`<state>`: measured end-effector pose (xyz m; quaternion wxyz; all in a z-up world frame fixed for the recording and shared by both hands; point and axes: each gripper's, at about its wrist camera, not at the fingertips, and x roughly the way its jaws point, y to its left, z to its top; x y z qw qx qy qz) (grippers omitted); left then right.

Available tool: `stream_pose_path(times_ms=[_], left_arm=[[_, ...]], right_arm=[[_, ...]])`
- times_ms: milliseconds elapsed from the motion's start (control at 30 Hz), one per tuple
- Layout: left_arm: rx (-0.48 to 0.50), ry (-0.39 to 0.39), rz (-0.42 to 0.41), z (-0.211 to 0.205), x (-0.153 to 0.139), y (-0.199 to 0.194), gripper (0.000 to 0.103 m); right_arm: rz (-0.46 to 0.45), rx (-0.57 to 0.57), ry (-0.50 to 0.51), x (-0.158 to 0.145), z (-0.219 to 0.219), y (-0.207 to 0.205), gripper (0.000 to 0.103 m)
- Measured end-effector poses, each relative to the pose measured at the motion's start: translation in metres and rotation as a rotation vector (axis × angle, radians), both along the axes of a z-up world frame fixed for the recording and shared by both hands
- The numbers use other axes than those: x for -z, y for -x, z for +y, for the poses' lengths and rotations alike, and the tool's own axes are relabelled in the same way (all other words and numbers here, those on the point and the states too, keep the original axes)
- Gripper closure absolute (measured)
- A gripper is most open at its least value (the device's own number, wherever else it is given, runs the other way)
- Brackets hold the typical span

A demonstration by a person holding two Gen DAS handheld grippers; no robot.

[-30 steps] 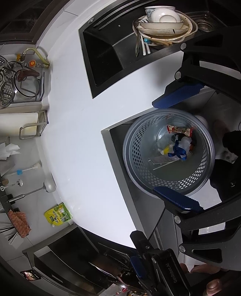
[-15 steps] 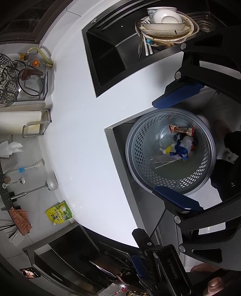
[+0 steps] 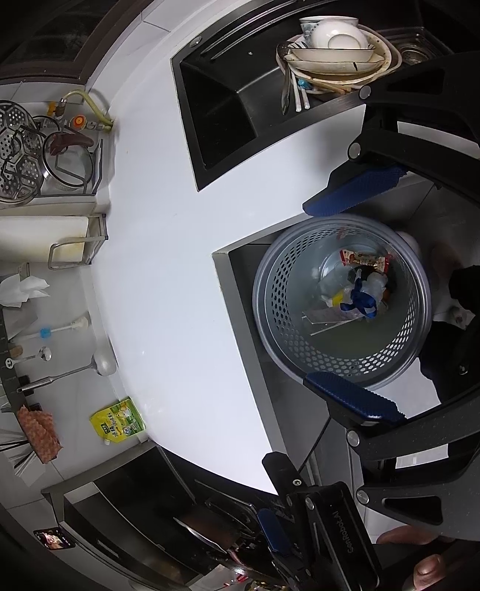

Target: Collect trash

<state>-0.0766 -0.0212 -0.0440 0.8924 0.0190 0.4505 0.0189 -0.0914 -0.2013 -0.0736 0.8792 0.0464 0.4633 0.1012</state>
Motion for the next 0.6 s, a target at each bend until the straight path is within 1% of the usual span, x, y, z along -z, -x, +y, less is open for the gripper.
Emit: stream_pose_path(times_ms=[233, 600], left_arm=[[0.008, 0.008, -0.004, -0.0004, -0.0003, 0.0009, 0.006], [0.010, -0.007, 0.003, -0.0020, 0.0014, -0.0006, 0.006]], right_arm=[[0.000, 0.001, -0.001, 0.0004, -0.0002, -0.0002, 0.021], [0.002, 0.002, -0.002, 0.0005, -0.0006, -0.0006, 0.021]])
